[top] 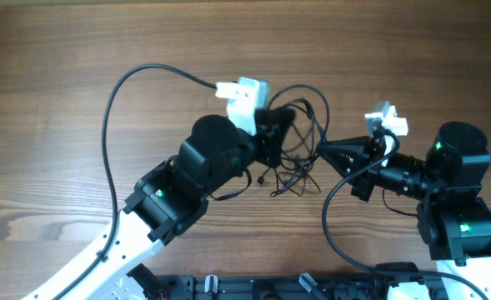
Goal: Untangle cables
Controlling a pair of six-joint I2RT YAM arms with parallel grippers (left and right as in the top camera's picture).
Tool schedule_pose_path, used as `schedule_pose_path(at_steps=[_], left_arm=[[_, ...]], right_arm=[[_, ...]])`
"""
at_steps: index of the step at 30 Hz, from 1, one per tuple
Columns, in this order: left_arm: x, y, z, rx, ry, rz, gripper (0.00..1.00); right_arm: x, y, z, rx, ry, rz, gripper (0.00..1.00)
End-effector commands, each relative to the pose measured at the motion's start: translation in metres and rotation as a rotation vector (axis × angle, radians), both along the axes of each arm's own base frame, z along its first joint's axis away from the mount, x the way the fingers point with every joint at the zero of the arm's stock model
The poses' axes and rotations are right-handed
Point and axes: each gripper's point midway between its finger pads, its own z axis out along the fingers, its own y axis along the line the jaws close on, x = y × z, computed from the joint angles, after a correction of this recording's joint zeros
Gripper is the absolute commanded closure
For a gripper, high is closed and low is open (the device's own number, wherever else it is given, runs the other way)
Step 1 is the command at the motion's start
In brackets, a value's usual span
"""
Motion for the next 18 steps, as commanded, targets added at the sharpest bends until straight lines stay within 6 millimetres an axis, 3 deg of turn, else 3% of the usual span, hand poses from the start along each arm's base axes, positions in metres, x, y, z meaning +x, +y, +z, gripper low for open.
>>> schedule_pose_path(at_steps=[1,4,7,10,12,14,15,18], left_arm=[[0.030,0.043,-0.012,-0.035,0.093,0.340,0.96],[0.037,0.070,-0.027,-0.056,0.171,0.527,0.96],[0.038,0.079,-0.032,-0.076,0.205,0.591,0.96],[0.038,0.081,-0.034,-0.071,0.206,0.600,0.96],[0.037,0.081,-0.033,-0.072,0.207,0.595,0.96],[0.029,0.073,-0.026,-0.089,0.216,0.522,0.96],[0.025,0.067,-0.018,-0.072,0.177,0.460,0.96],[0.007,0.042,0.014,-0.020,0.006,0.213,0.96]], right_arm=[[-0.011,0.006,0.010,0.021,-0.051,0.080,0.96],[-0.009,0.006,0.011,0.023,-0.049,0.073,0.96],[-0.009,0.006,0.012,0.026,-0.051,0.070,0.96],[0.016,-0.009,0.003,0.022,0.069,-0.127,0.96],[0.036,-0.029,-0.010,0.022,0.184,-0.324,0.96],[0.054,-0.067,-0.039,0.019,0.368,-0.638,0.96],[0.055,-0.085,-0.054,0.009,0.448,-0.777,0.96],[0.052,-0.112,-0.074,-0.052,0.508,-0.947,0.96]])
